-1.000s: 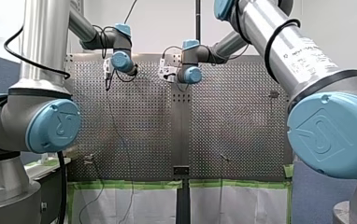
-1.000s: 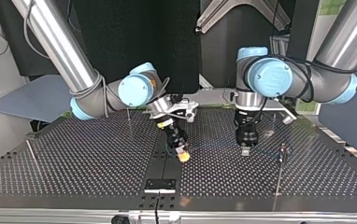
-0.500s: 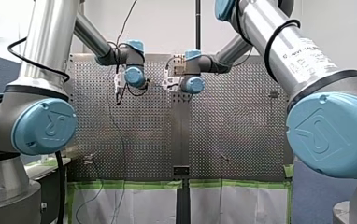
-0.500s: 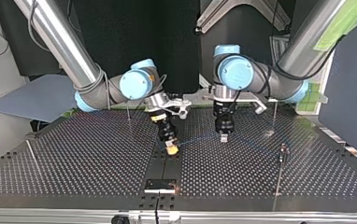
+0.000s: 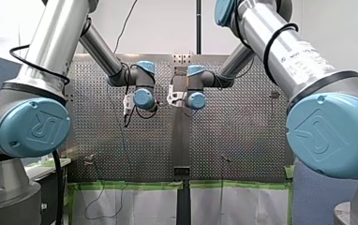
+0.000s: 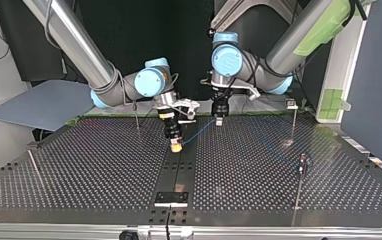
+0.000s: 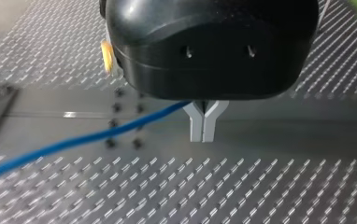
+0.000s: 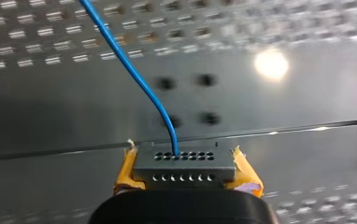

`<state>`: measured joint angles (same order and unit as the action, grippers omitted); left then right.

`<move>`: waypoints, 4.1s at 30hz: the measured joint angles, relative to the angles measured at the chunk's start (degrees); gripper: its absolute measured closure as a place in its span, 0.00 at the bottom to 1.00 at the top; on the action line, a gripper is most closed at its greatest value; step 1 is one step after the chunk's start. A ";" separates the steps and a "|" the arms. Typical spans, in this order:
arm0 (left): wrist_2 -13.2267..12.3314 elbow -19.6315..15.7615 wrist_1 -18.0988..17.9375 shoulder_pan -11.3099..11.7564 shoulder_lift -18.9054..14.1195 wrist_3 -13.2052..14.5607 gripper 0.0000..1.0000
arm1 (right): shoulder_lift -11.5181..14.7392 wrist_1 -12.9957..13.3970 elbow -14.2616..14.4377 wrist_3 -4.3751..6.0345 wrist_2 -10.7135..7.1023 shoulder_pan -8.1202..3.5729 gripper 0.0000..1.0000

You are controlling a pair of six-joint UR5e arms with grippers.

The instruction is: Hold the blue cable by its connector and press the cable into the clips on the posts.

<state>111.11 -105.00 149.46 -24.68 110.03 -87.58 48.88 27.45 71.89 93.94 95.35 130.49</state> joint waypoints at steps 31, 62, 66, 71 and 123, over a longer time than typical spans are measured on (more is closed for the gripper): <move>0.17 -4.61 -16.21 -2.98 16.21 -0.64 1.00 | -13.16 16.57 16.56 3.08 5.23 -1.37 0.98; 1.97 0.55 -24.34 -9.30 30.75 0.09 1.00 | -17.16 32.04 32.04 2.23 -0.54 -10.59 0.98; 2.45 2.21 -23.26 -11.03 31.97 0.06 1.00 | -15.23 34.03 34.04 2.82 -2.53 -12.59 0.98; 4.34 4.60 -21.02 -13.43 34.27 -0.88 1.00 | -13.78 36.83 36.82 3.86 -4.19 -15.37 0.98; 14.69 30.35 -12.73 -23.94 45.60 -3.15 1.00 | -13.64 40.90 36.67 4.47 -24.36 -31.98 0.98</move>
<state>125.80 -74.64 136.73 -48.62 155.63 -90.73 35.24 68.34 108.56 98.40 70.99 98.51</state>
